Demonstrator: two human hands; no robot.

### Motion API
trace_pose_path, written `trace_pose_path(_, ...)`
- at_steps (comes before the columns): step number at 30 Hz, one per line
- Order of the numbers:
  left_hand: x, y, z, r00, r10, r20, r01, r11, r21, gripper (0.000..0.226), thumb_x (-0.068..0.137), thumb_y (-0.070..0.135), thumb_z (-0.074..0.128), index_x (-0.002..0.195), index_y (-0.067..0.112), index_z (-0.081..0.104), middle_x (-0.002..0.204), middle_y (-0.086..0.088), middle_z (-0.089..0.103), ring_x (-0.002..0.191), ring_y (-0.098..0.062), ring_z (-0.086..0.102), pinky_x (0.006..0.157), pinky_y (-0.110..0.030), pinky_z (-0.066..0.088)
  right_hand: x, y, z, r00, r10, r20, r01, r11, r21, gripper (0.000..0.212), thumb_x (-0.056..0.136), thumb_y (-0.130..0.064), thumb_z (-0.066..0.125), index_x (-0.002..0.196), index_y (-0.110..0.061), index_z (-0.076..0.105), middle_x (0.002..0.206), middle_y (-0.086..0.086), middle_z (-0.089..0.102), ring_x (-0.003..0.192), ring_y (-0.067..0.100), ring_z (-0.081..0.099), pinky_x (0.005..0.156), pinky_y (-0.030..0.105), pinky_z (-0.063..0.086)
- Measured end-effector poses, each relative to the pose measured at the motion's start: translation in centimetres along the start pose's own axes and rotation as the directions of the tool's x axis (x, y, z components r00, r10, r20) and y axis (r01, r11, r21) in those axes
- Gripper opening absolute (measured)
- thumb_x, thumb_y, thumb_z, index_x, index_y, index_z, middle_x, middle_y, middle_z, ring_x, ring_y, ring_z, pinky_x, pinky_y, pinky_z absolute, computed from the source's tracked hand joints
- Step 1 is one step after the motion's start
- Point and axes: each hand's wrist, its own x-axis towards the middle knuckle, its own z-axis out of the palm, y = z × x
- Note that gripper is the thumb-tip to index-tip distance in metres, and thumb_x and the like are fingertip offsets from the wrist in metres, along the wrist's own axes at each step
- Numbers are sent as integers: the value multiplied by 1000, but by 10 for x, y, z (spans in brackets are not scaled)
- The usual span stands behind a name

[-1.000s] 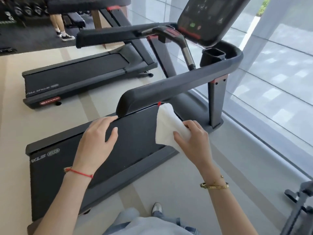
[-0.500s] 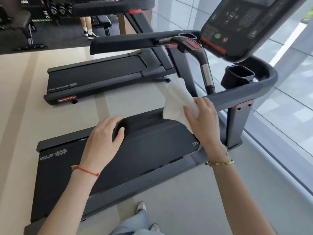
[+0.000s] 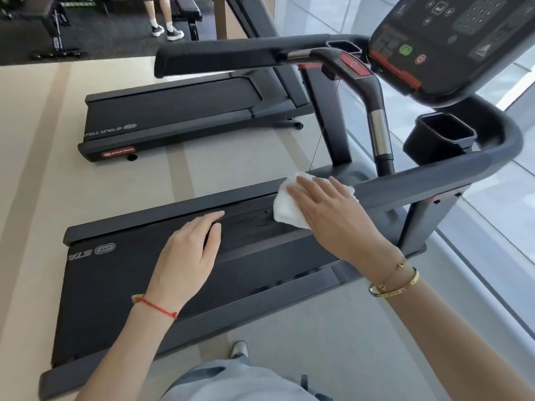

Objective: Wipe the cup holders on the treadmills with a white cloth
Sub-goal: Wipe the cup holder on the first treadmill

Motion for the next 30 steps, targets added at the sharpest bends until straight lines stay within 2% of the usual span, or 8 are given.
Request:
trace_pose_path(6,2,-3,1,1000,22,12,-22,999,-34,38,106,33,34,133,22,59,125,12,64,114,-5,56,101,-28,43,0,13,-16,993,13,113,-43,965,259,42,103,-33,37,145,-30,38,146,-3,40,125,22,47,99,34,37)
trace_pose_path(9,1,-3,2,1000,25,11,-24,999,-41,42,104,36,32,133,22,58,127,13,63,116,-5,57,103,-28,43,1,27,-27,983,6,186,-56,963,264,48,97,-47,45,144,-38,38,146,-10,38,120,19,50,84,32,39)
trace_pose_path(12,0,0,3,1000,-9,-4,9,999,-53,42,106,37,31,134,23,58,128,13,62,114,-6,58,102,-26,42,11,37,-31,984,-23,176,-10,983,184,51,89,-57,53,134,-33,53,140,-10,43,113,20,54,74,28,37)
trace_pose_path(16,-2,4,8,998,-67,-19,65,993,-103,41,105,33,31,135,23,58,129,14,61,119,-3,55,101,-9,35,24,43,-19,965,-232,122,196,949,248,53,88,-59,47,124,-22,56,140,-3,47,125,22,46,102,35,37)
trace_pose_path(19,-4,7,14,988,-149,-41,141,979,-147,39,106,31,31,135,25,57,132,15,59,123,1,51,100,-2,30,26,28,-2,952,-265,151,203,921,332,55,95,-61,30,129,-21,47,132,-3,54,117,23,50,101,36,37)
trace_pose_path(22,-6,11,18,977,-204,-59,193,969,-151,40,107,32,29,137,26,55,136,14,57,128,1,47,105,-8,29,23,0,14,982,-184,42,162,938,307,59,97,-59,19,123,-18,54,112,-1,61,95,27,55,87,40,42)
trace_pose_path(26,-10,17,23,962,-240,-132,229,969,-93,40,107,32,29,137,23,54,135,10,58,128,-7,49,106,-19,33,10,5,28,973,-51,-227,122,943,309,51,100,-55,32,114,-16,63,99,-1,63,84,26,55,84,38,43)
trace_pose_path(30,-14,24,29,937,-257,-237,253,966,-49,38,107,29,33,136,18,56,132,4,60,123,-13,54,107,-33,42,5,28,39,958,67,-279,26,948,317,43,99,-51,37,101,-19,66,88,-2,64,78,25,55,80,36,42)
